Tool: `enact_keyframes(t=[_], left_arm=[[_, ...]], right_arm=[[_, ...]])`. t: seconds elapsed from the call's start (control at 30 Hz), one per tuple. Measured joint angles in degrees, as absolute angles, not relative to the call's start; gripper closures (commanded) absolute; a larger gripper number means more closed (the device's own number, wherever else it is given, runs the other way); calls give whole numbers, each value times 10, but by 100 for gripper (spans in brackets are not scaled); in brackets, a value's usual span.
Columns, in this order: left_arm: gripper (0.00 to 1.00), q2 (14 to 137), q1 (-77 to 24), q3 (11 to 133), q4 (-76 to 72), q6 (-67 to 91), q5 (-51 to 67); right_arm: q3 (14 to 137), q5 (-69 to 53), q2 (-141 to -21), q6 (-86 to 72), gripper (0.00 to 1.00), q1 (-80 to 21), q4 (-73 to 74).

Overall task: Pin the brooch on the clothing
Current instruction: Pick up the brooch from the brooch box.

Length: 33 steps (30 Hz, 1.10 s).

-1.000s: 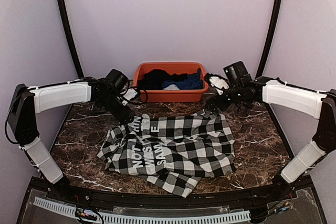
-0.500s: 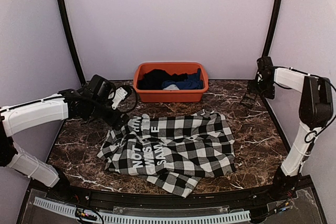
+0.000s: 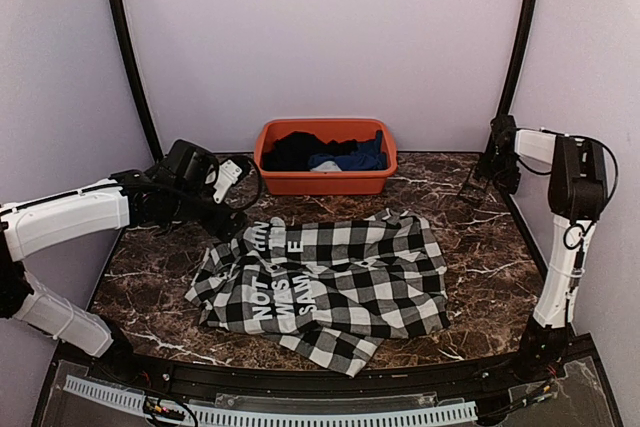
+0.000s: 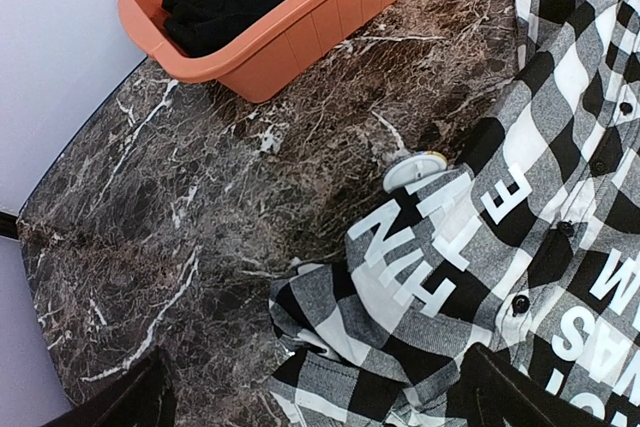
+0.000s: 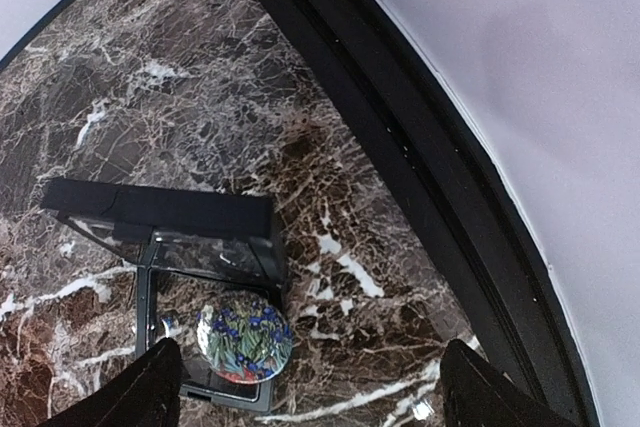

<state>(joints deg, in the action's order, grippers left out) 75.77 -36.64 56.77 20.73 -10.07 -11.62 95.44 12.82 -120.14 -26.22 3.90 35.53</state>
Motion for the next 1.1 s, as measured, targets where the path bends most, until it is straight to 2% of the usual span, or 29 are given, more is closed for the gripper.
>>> enact_keyframes(t=[0.7,1.0,1.1], left_arm=[[1,757,-366,565,202,-101,-117],[1,757,-366,565,202,-103,-117],[1,757,-366,565,202,-103,-118]], right_arm=[[971,23,-1265,-264,31,48,326],[973,6,-1270,-260,49,54,325],[973,-3,-1270,-259,49,54,325]])
